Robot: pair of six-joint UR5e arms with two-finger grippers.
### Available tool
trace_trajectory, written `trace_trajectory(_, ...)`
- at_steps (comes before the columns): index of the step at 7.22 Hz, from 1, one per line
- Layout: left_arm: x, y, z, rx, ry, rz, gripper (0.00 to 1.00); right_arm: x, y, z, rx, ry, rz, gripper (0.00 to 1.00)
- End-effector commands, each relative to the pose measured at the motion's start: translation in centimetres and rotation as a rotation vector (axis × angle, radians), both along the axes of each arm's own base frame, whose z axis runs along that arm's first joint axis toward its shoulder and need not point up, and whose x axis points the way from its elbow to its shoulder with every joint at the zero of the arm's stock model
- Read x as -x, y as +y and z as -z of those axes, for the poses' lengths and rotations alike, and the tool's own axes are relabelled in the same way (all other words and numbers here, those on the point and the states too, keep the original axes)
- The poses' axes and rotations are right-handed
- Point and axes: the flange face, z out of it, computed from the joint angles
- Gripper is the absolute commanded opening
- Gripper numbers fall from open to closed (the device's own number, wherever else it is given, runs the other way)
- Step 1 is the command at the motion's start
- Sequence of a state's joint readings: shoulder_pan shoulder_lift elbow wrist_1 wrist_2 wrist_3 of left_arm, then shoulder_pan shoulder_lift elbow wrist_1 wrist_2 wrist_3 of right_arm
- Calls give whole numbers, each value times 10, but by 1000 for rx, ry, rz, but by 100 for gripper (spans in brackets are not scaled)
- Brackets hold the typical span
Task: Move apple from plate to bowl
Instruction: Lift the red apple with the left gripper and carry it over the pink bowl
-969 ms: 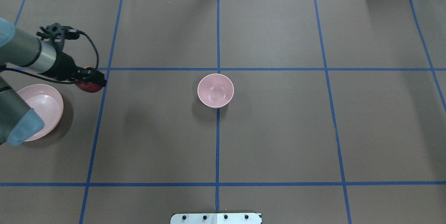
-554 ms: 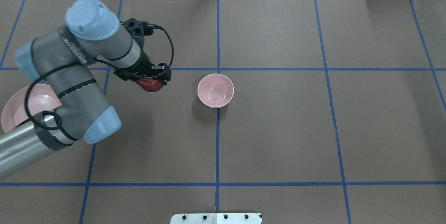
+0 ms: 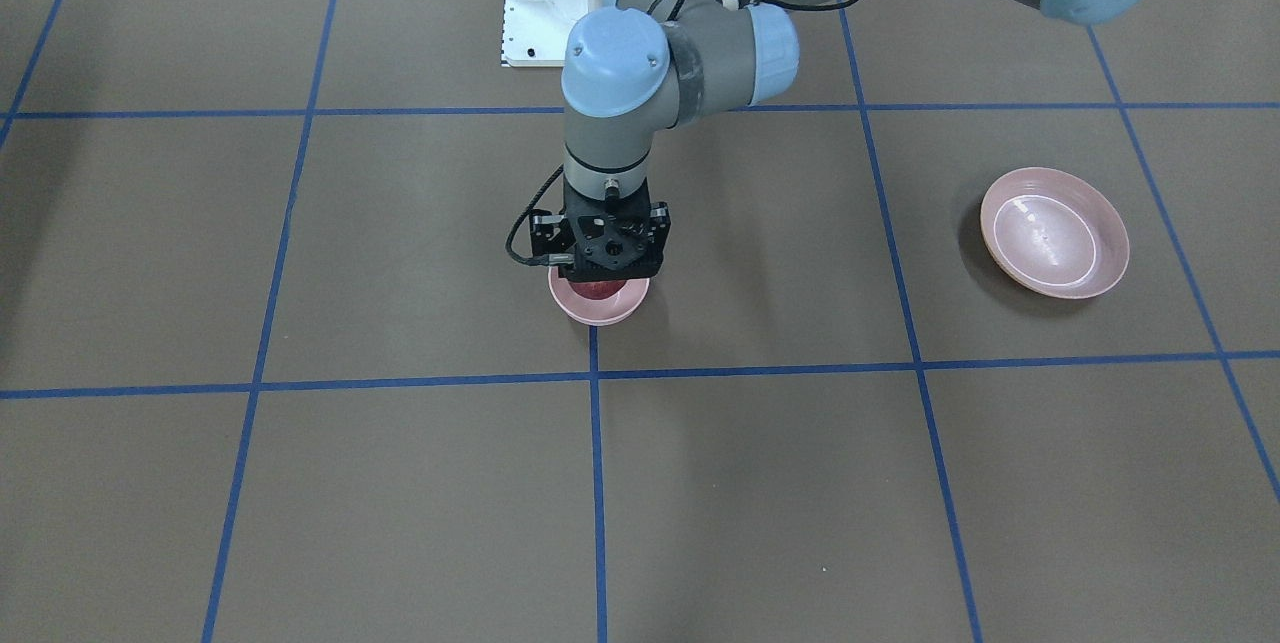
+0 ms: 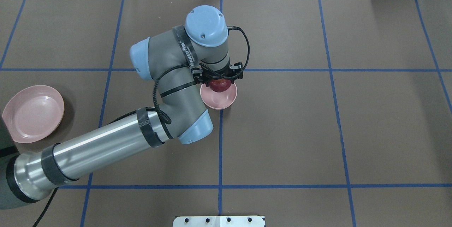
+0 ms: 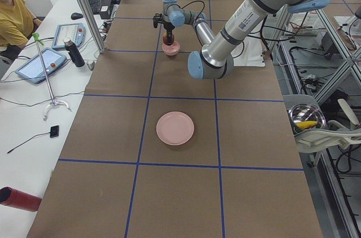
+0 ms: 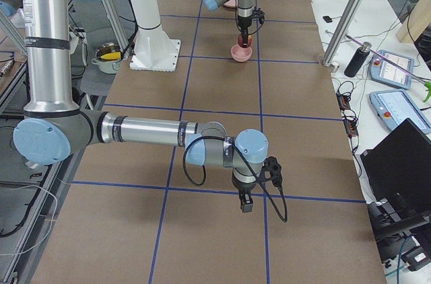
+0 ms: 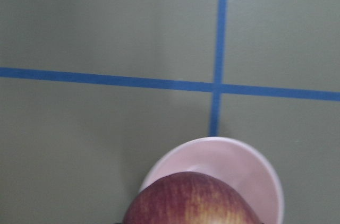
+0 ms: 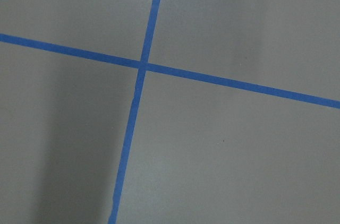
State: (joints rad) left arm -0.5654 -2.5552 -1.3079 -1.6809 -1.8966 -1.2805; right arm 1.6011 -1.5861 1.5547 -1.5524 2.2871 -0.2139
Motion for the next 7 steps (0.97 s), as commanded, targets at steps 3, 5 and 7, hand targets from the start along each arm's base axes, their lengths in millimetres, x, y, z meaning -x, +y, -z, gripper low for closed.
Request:
trace_trajectory(3, -18, 6, -25, -22, 19, 10, 8, 0, -1, 1, -1, 0, -2, 100)
trace_trajectory(5, 17, 22, -24, -38, -36, -25, 8, 0, -1, 1, 0, 0, -3, 100)
trace_trajectory(7, 15, 24, -32, -25, -61, -27, 8, 0, -1, 1, 0, -2, -3, 100)
